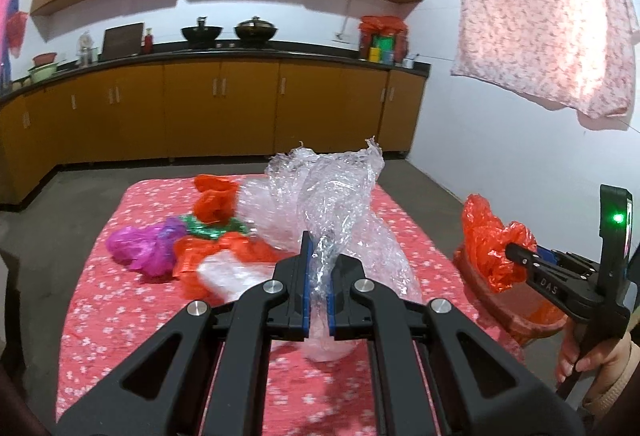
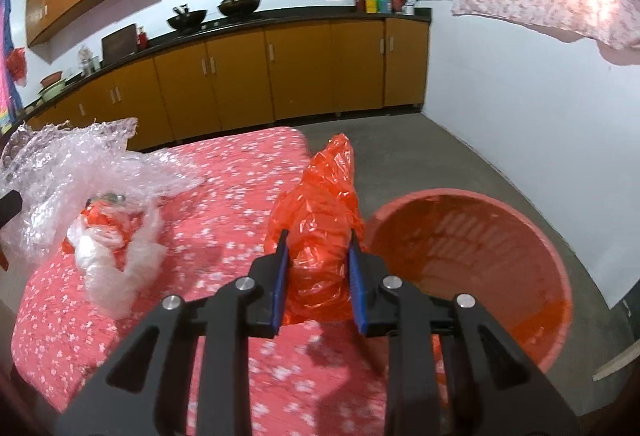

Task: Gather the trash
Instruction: 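Carry the red bag and bubble wrap over the orange basket, then open both tools to drop the bubble wrap and red bag into the basket, then grasp a white plastic bag with the left tool, then grasp another white plastic bag with the right tool while the left tool holds its bag, then carry both white bags over the orange basket with both tools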

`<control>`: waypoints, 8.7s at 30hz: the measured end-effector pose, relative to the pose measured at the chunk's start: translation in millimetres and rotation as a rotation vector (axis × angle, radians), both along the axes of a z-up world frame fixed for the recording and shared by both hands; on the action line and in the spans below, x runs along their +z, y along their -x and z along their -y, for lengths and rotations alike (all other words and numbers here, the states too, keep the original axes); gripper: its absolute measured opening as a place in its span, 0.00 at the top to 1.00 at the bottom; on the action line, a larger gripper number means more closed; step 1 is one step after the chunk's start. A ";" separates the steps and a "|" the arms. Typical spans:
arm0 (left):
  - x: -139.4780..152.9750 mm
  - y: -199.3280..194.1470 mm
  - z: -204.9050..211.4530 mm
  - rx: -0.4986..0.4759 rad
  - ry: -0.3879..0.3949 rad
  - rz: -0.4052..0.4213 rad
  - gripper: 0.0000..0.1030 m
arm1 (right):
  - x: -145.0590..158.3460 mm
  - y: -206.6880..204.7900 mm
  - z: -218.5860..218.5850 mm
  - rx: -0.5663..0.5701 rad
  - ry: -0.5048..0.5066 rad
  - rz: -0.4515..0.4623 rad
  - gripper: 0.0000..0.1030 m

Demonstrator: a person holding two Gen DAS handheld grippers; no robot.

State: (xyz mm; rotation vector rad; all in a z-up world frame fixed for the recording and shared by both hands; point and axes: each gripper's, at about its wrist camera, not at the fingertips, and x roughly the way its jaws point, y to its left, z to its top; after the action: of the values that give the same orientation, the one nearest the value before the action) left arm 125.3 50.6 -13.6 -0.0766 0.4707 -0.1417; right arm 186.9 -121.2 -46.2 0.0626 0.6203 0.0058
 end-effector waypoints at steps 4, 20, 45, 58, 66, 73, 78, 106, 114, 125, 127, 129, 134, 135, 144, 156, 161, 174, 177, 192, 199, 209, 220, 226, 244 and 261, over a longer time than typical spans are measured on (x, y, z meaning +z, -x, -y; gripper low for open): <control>2.1 1.1 16.8 -0.037 0.006 0.007 0.95 | 2.5 7.3 23.0 -0.034 -0.006 0.005 0.74; 4.7 -7.7 107.0 -0.227 0.024 0.003 0.95 | 7.1 36.4 103.4 -0.175 0.003 0.028 0.74; -33.3 -39.8 220.1 -0.431 -0.031 -0.069 0.95 | -16.5 35.4 166.7 -0.262 -0.024 0.013 0.74; -56.6 -58.3 249.6 -0.462 -0.065 -0.123 0.94 | -26.9 23.3 180.9 -0.259 -0.054 0.013 0.68; -66.0 -66.4 249.7 -0.451 -0.058 -0.161 0.73 | -34.7 20.3 183.3 -0.258 -0.068 0.006 0.60; -64.0 -59.3 237.4 -0.415 -0.056 -0.153 0.64 | -36.5 29.4 179.1 -0.267 -0.047 -0.003 0.58; -58.4 -45.3 207.0 -0.349 -0.062 -0.137 0.57 | -30.0 33.2 167.1 -0.246 -0.034 0.015 0.50; -62.5 -48.8 -30.3 0.247 -0.012 -0.218 0.39 | -22.1 22.3 -24.6 0.062 -0.053 0.040 0.36; -84.7 -71.1 -27.5 0.258 -0.027 -0.315 0.39 | -31.0 19.4 -35.1 0.083 -0.037 0.012 0.35; -83.3 -66.6 -31.2 0.229 -0.032 -0.299 0.56 | -29.3 16.2 -44.9 0.101 -0.026 0.009 0.35; -78.5 -60.7 -34.4 0.221 -0.028 -0.289 0.56 | -27.8 15.9 -49.9 0.110 -0.025 0.011 0.35; -73.0 -53.5 -39.3 0.216 -0.028 -0.275 0.56 | -25.9 15.6 -57.3 0.123 -0.025 0.014 0.35; -59.2 -32.4 -56.2 0.202 -0.029 -0.244 0.56 | -21.8 14.6 -82.5 0.164 -0.031 0.017 0.35; -56.8 -26.8 -61.2 0.202 -0.031 -0.237 0.56 | -21.6 13.8 -88.5 0.173 -0.035 0.016 0.35; -44.7 7.1 -99.7 0.241 -0.065 -0.190 0.56 | -29.2 -7.0 -142.4 0.216 -0.085 -0.029 0.35; -50.1 0.4 -146.1 0.334 -0.049 -0.192 0.56 | -58.0 -58.9 -181.3 0.172 -0.087 -0.170 0.35; -53.6 -2.9 -148.2 0.335 -0.049 -0.200 0.56 | -71.1 -66.3 -184.2 0.188 -0.074 -0.230 0.50; -51.9 -3.8 -131.9 0.306 -0.050 -0.201 0.56 | -68.0 -53.7 -168.7 0.194 -0.063 -0.220 0.63; -49.7 -2.5 -124.2 0.295 -0.051 -0.195 0.56 | -65.6 -47.9 -155.1 0.173 -0.058 -0.212 0.63; -36.6 2.0 -65.4 0.175 -0.054 -0.155 0.56 | -48.3 -12.4 -79.4 0.045 -0.010 -0.161 0.63; -31.7 -1.4 -35.4 0.104 -0.053 -0.137 0.56 | -34.3 1.3 -53.7 0.009 0.018 -0.123 0.63; -30.0 -6.8 7.5 0.012 -0.055 -0.124 0.56 | -21.2 17.1 -13.9 -0.057 0.034 -0.093 0.63; -32.2 -15.3 57.7 -0.077 -0.077 -0.128 0.56 | -23.9 26.0 26.9 -0.123 0.036 -0.092 0.63; -32.1 -21.7 89.3 -0.135 -0.079 -0.131 0.56 | -29.6 29.9 55.9 -0.179 0.042 -0.099 0.63; -37.1 -42.4 168.0 -0.287 -0.088 -0.142 0.56 | -33.9 28.1 126.9 -0.304 0.030 -0.094 0.63; -58.6 -69.4 247.7 -0.452 -0.085 -0.191 0.56 | -36.0 15.6 173.8 -0.336 -0.040 -0.070 0.63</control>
State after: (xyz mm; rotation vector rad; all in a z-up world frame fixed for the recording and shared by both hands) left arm 194.6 -197.1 -72.2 0.1025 0.6795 -0.5604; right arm 171.3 -295.0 -82.2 0.2062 0.6740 -0.3097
